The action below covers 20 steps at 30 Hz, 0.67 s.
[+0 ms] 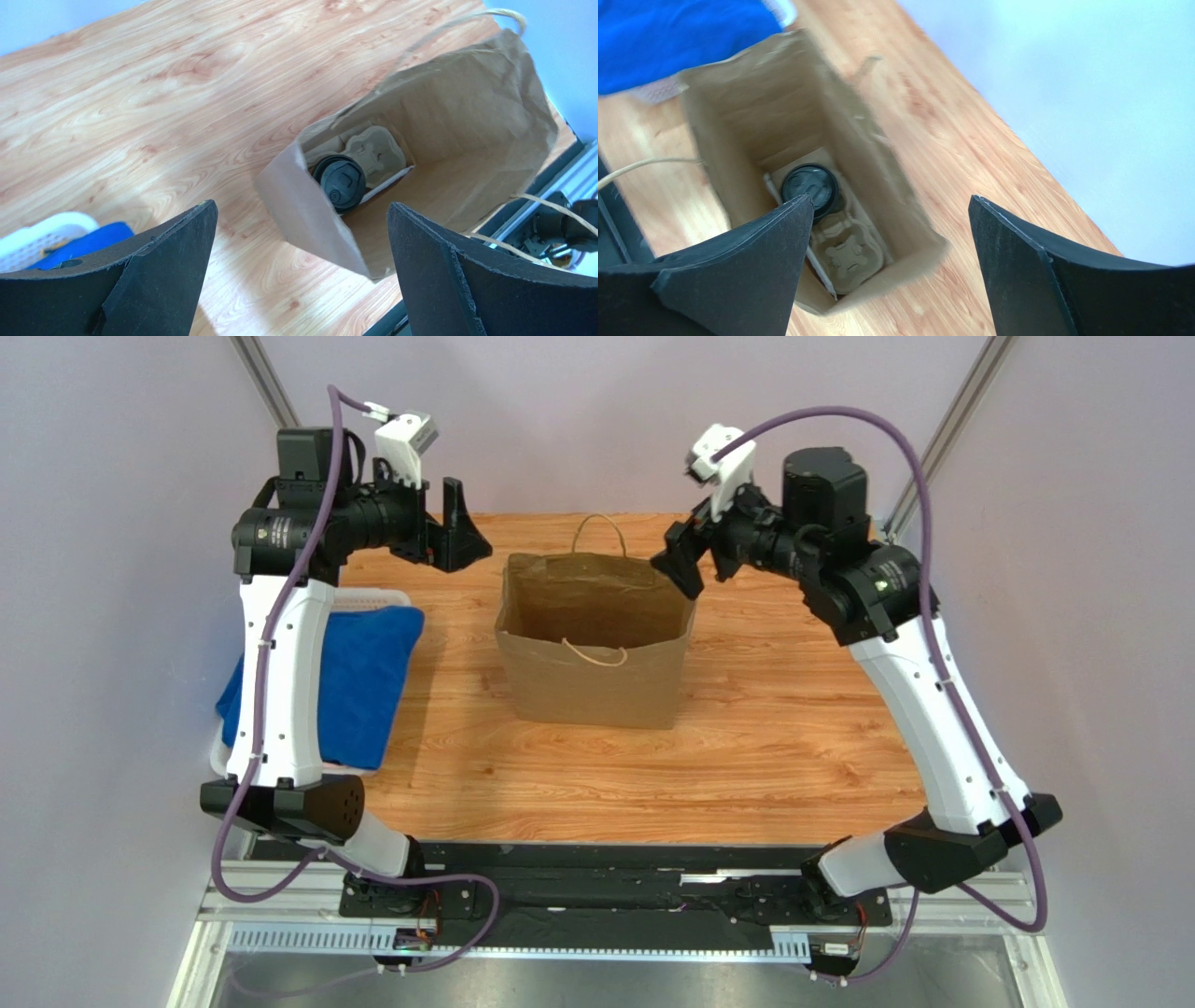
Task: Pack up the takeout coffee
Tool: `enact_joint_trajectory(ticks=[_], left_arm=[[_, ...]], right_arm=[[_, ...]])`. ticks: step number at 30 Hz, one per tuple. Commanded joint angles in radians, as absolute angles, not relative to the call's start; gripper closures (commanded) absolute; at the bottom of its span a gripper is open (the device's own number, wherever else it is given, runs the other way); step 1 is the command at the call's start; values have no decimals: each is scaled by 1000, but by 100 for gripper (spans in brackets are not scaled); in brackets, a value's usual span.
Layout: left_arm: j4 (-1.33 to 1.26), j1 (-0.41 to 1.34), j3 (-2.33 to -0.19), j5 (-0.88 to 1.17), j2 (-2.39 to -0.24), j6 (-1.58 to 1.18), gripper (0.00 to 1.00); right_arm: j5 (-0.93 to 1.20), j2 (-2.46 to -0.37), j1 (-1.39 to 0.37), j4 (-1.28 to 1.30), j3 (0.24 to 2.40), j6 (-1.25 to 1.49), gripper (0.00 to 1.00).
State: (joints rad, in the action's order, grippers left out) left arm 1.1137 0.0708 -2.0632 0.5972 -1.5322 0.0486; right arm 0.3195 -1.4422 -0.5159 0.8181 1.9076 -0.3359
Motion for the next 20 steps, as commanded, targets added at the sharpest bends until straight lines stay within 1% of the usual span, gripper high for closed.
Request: enact_joint_trajectory(ticks=[1,2,4,5,7,10,11,15,17,20], left_arm=[[1170,9,-2100,588,-1558,14,1],[1186,6,-2099,569,-1560,14,1],[1207,6,-2077,502,-1565,23,1],[1227,6,-2048,486,-1565,23,1],[1238,-24,-2004,460,-1554,34,1],[1209,-26,-1869,422,-1494,60,1],[1180,-25,-1792,410,-1473,72,1],[1143,-26,-1645,385,-1372,84,1],[1137,-25,-1588,377,-1341,81,1],[1109,-25,-1530,361,-1293,69,1]], right_arm=[[270,-1364,-387,773,1915,-155,10],[275,-1353,-329,775,1876,-128,10],[276,-1309,-272,775,1809,-83,9],[270,-1286,-224,775,1731,-78,9],[256,-1226,-175,772,1640,-69,9],[267,-1143,-86,769,1482,-64,8],[264,-1123,-56,769,1442,-60,8],[264,-1023,-26,772,1271,-64,6],[275,-976,-28,775,1229,-58,2],[290,-939,-28,779,1163,-49,0]])
